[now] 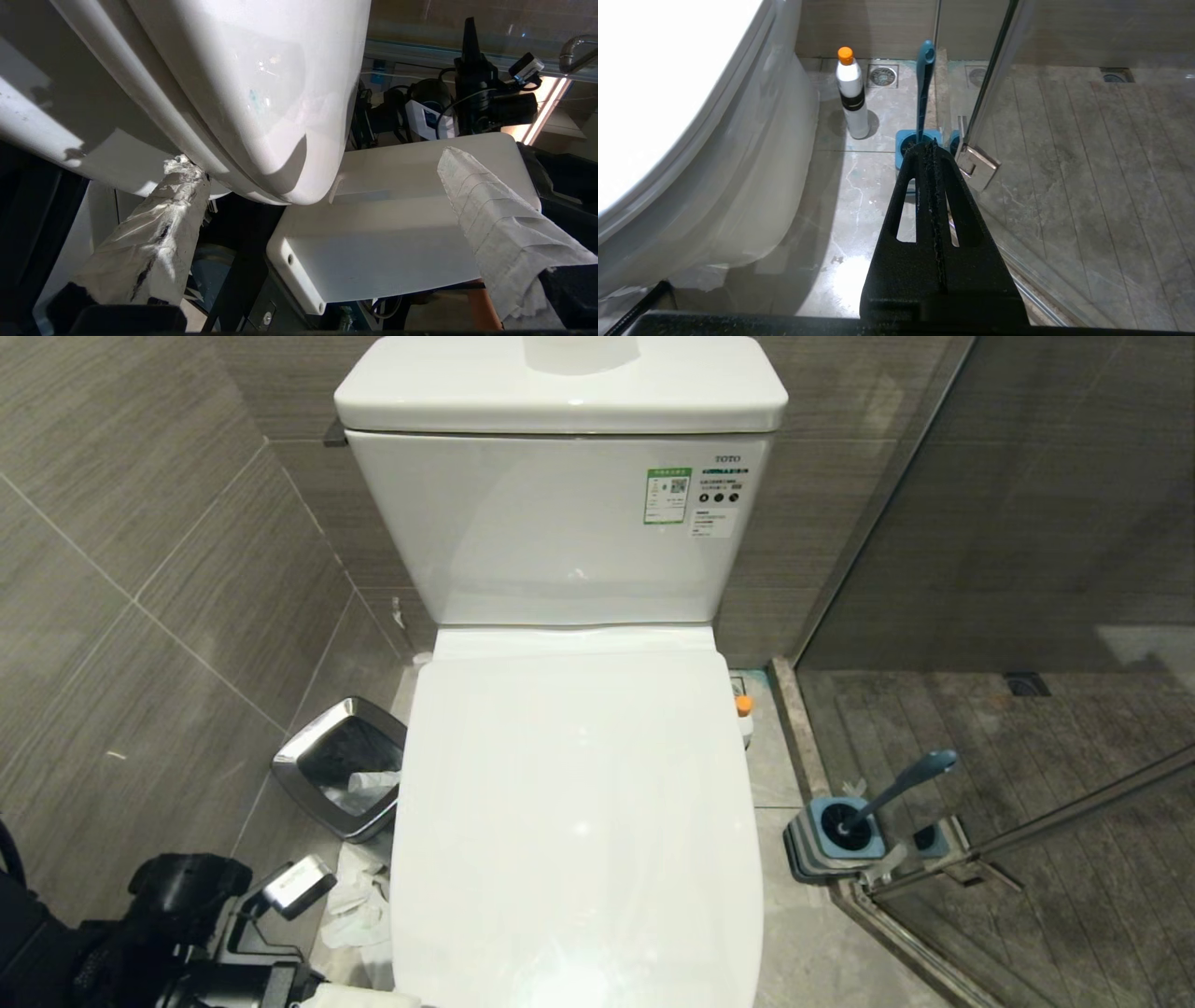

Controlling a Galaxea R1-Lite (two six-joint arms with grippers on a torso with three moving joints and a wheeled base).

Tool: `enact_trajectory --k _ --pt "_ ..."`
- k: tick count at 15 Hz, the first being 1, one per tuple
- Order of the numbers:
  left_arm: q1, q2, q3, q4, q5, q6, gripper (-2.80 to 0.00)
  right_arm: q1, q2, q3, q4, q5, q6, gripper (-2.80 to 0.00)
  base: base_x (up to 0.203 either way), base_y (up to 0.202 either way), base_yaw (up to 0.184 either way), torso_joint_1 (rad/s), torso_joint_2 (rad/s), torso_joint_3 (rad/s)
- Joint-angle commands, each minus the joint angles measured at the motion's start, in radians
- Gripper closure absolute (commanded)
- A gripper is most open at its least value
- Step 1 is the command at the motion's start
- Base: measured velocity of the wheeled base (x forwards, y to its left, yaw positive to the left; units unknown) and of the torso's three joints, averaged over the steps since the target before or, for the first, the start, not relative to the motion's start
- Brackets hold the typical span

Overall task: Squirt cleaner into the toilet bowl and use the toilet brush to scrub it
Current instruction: Use the left hand to lift the toilet lid slightly

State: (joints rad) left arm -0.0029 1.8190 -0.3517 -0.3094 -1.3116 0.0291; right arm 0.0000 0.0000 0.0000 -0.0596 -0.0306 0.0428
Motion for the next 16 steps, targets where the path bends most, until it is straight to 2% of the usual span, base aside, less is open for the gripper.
enact_trajectory --k 1,4,8,10,16 --pt "0.001 -0.023 0.0 -0.008 -0.019 0.0 -2.8 0.0 0.0 0.026 0.0 0.0 0.0 0.0 0.0 0.0 0.0 0.0 0.0 0.0" --pt "0.001 -0.042 0.0 -0.007 -0.077 -0.003 -2.8 0.0 0.0 0.025 0.0 0.0 0.0 0.0 0.0 0.0 0.0 0.0 0.0 0.0" --pt "0.009 -0.079 -0.004 -0.005 -0.098 -0.028 -2.8 0.0 0.0 0.026 0.0 0.0 0.0 0.0 0.0 0.0 0.0 0.0 0.0 0.0" --pt "0.012 -0.099 -0.006 -0.005 -0.098 -0.074 -2.8 0.0 0.0 0.026 0.0 0.0 0.0 0.0 0.0 0.0 0.0 0.0 0.0 0.0" --pt "0.011 -0.187 -0.006 -0.007 -0.098 -0.278 -2.8 0.0 0.0 0.026 0.0 0.0 0.0 0.0 0.0 0.0 0.0 0.0 0.0 0.0"
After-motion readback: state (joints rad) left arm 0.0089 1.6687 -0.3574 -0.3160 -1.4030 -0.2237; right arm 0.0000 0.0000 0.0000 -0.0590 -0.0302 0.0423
